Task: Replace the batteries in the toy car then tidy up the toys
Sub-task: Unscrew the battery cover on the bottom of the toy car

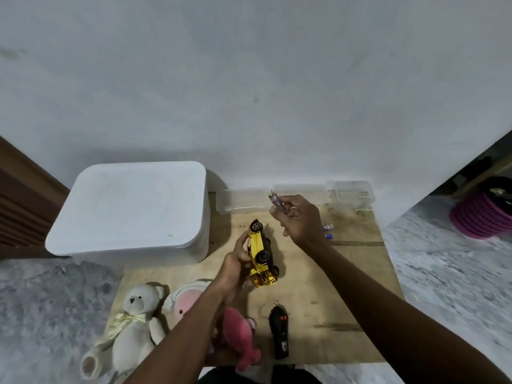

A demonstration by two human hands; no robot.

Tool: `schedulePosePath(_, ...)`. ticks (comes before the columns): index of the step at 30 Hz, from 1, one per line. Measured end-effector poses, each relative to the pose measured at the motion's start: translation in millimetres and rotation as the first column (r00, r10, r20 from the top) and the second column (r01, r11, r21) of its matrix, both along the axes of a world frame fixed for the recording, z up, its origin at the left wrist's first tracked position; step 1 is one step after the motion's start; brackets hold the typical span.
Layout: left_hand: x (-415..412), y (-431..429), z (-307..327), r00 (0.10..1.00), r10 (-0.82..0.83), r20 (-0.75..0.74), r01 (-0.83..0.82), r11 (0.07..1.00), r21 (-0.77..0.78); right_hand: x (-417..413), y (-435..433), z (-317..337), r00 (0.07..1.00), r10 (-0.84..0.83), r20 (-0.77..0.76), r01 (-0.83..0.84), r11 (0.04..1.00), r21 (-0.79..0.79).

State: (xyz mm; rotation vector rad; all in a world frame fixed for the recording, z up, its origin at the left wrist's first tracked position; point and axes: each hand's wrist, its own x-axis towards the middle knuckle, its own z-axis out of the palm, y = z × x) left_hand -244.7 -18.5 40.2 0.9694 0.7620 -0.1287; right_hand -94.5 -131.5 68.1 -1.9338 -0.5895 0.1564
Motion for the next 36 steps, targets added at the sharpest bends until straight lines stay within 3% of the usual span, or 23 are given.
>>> schedulePosePath(2,-16.0,2.5,11.7,0.994,0.099,0.048,-0.092,0.986,-0.143,-16.6,1.1,21.8,0.999,0.04,0.022,-0.04,0.999,0.026)
schedulePosePath(6,-37.8,4.0,36.9,0.987,0.124,0.1,-0.099,0.97,-0.222,-49.5,7.0,56.8,0.993,0.116,-0.028,-0.113,0.99,0.09)
schedulePosePath(10,-53.5,14.0,44.8,0.995,0.079,0.061,-0.07,0.989,-0.13,-71.6,22.0,81.7,0.996,0.077,-0.038,-0.073,0.991,0.111)
schedulePosePath(14,-63.0,25.6,53.3,0.989,0.097,0.114,-0.079,0.985,-0.153,-84.7,32.0,102.5,0.995,0.046,-0.09,-0.021,0.964,0.265)
schedulePosePath(21,-67.5,39.1,80.2,0.959,0.064,0.276,-0.124,0.971,0.207,-105.6,36.8,129.8,0.994,0.092,-0.059,-0.056,0.891,0.45)
schedulePosePath(25,-72.0,45.6,86.2,0.946,-0.01,0.323,-0.11,0.93,0.35,-106.6,32.3,136.8,0.995,0.064,-0.071,-0.025,0.89,0.455)
schedulePosePath(30,-75.1,47.2,95.9,0.945,-0.102,0.311,-0.078,0.851,0.519,-106.7,29.1,138.6,0.995,0.081,-0.055,-0.048,0.895,0.444)
schedulePosePath(36,-79.2,47.1,100.0,0.961,-0.137,0.24,-0.033,0.805,0.592,-113.2,34.5,138.0,0.991,0.133,0.01,-0.124,0.892,0.434)
